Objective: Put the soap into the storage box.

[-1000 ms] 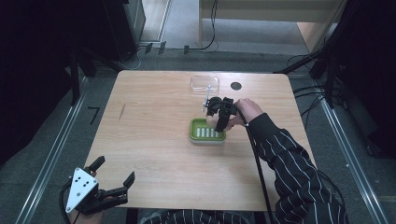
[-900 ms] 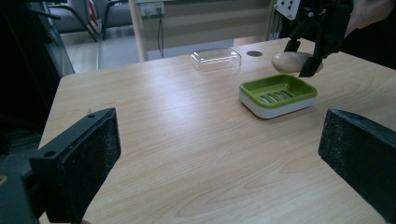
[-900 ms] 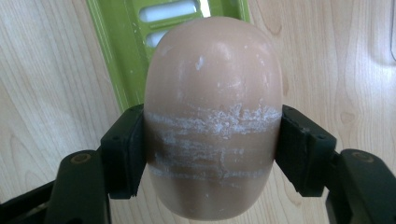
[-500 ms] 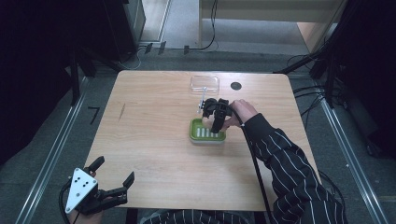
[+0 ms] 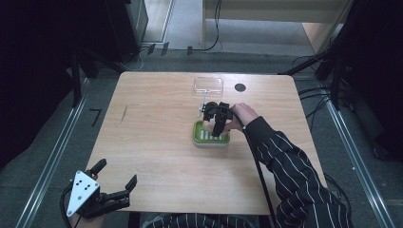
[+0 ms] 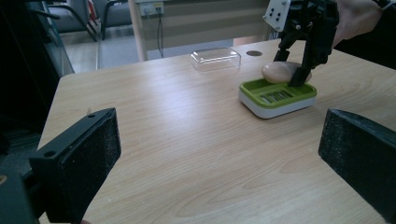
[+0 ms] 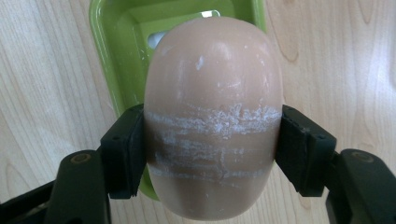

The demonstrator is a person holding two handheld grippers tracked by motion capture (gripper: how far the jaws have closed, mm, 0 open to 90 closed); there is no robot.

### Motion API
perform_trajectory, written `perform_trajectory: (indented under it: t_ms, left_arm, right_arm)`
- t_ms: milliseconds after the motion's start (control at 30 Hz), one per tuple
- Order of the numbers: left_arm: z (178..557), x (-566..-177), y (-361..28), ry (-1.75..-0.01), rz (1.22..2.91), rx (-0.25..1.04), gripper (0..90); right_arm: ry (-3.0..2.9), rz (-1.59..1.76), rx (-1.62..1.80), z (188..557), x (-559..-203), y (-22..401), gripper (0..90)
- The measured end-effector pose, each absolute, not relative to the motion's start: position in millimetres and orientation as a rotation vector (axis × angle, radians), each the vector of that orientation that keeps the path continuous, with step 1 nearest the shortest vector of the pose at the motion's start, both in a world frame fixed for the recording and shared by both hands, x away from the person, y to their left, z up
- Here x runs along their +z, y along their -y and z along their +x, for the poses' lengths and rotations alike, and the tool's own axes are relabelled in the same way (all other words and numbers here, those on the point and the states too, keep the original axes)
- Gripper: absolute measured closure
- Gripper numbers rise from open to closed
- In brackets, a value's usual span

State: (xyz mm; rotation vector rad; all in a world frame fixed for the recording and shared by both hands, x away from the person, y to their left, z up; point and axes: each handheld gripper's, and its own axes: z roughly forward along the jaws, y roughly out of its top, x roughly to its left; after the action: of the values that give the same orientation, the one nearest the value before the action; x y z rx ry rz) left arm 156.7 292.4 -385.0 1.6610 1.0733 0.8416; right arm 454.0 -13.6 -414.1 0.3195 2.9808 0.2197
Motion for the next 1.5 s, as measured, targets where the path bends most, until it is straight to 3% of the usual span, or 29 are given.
perform_trajectory:
  t_ms: [1500]
  left_arm:
    - [158,-385,-293,-1.068,1.665,0.837,0.0]
  right_arm:
    - [-3.012,0.344,0.212,458,-440,7,32.7]
